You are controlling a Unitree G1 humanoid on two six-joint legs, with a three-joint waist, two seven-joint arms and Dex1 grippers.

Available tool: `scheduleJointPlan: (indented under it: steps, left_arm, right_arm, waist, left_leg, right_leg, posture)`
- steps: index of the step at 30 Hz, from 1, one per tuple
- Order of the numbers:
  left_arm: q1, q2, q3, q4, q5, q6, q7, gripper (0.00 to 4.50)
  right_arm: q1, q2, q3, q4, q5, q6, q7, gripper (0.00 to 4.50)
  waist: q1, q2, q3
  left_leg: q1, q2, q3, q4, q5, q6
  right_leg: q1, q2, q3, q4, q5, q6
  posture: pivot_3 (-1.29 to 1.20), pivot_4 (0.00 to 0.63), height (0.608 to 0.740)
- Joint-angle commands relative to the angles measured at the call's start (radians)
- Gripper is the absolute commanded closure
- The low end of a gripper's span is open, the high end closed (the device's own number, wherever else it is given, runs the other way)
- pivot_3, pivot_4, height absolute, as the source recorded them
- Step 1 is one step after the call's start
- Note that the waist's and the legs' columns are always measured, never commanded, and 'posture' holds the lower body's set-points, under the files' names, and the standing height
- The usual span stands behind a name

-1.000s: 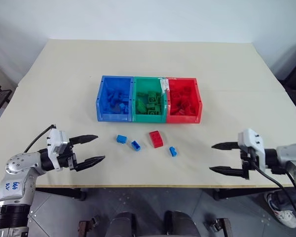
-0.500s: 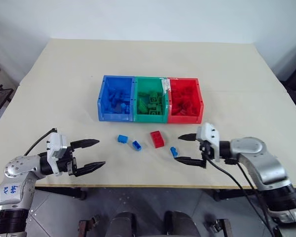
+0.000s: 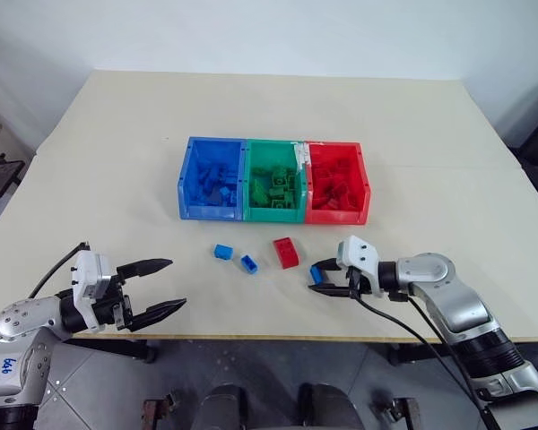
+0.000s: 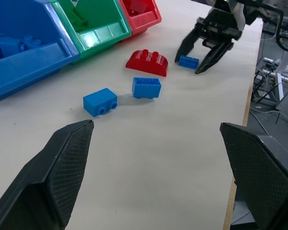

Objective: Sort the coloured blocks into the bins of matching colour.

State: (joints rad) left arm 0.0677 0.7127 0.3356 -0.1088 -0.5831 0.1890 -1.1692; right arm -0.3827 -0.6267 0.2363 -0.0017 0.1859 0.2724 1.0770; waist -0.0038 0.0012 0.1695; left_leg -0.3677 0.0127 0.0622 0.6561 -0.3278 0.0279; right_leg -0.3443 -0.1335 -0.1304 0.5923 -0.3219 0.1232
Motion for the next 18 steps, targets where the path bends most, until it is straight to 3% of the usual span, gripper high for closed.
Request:
scheduleJointPlan:
  steps: [1,10,15,18]
  left_arm:
    - [-0.012,0.001,0.009,-0.015,-0.021,-0.006,-0.006,0.0]
    - [-0.059,0.014,0.017,0.054,-0.007,-0.027,-0.025,0.0]
    - [-0.07,0.009,0.013,0.062,-0.005,-0.034,-0.022,0.0]
    - [-0.07,0.003,0.009,0.056,-0.004,-0.036,-0.014,0.0]
  right_arm:
    - [-0.008,0.003,-0.025,-0.015,0.014,-0.004,-0.001,3.23]
    - [-0.121,0.025,-0.152,-0.095,0.175,0.14,-0.023,3.27]
    - [-0.284,0.16,-0.115,-0.027,0.183,0.141,-0.063,3.27]
    - [-0.418,0.298,-0.068,0.158,0.099,0.054,-0.144,3.27]
  waist:
    - [0.0,0.0,0.0]
    - [-0.003,0.001,0.0]
    - [-0.013,0.001,0.0]
    - [-0.024,0.0,0.0]
  left_leg:
    - [0.0,0.0,0.0,0.0,0.0,0.0]
    - [0.0,0.0,0.001,0.0,0.0,0.0]
    - [0.0,0.001,0.0,-0.001,0.0,-0.001]
    - [0.0,0.001,0.001,-0.001,0.0,-0.001]
  right_leg:
    - [0.0,0.0,0.0,0.0,0.0,0.0]
    - [-0.001,0.001,0.0,0.0,0.0,0.0]
    - [-0.002,0.001,0.0,0.002,0.0,0.0]
    - [-0.003,0.001,0.0,0.005,0.0,0.0]
  posture:
    - [0.0,0.15,0.74]
    - [0.0,0.15,0.74]
    - [0.0,0.15,0.74]
    - [0.0,0.15,0.74]
